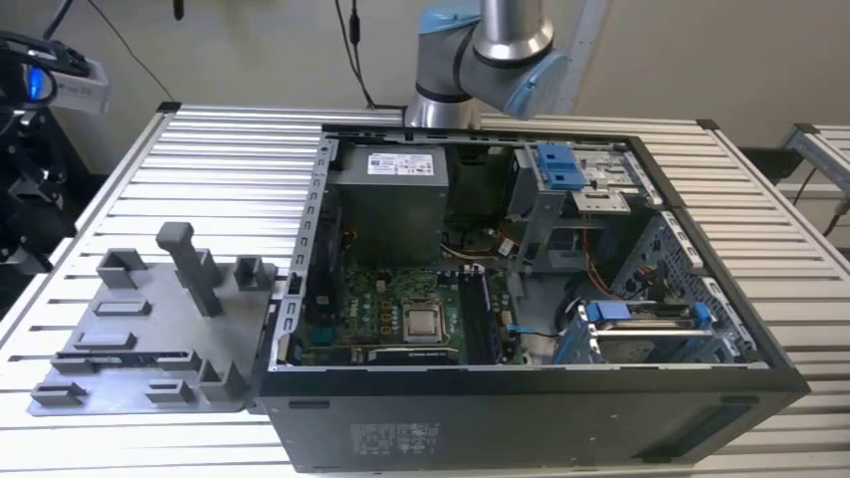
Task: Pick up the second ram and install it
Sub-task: 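Pick up the second ram and move it above second insertion slot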
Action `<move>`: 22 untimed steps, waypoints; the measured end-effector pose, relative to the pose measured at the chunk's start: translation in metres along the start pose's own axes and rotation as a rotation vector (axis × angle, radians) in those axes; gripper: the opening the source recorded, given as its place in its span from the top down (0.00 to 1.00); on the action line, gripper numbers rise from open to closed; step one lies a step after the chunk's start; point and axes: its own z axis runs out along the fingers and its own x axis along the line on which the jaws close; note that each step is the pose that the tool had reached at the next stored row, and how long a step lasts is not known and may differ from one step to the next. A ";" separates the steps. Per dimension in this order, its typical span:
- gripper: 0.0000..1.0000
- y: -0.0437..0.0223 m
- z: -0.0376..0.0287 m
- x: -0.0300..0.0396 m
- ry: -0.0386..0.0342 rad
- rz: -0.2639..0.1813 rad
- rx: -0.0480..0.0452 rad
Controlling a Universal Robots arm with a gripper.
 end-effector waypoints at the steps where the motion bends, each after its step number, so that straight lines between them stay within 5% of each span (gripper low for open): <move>1: 0.52 -0.0001 0.0015 0.0001 0.0000 0.000 0.0000; 13: 0.52 -0.0006 0.0171 0.0007 0.0000 0.000 0.0005; 22: 0.52 -0.0009 0.0297 0.0012 0.0004 -0.001 0.0127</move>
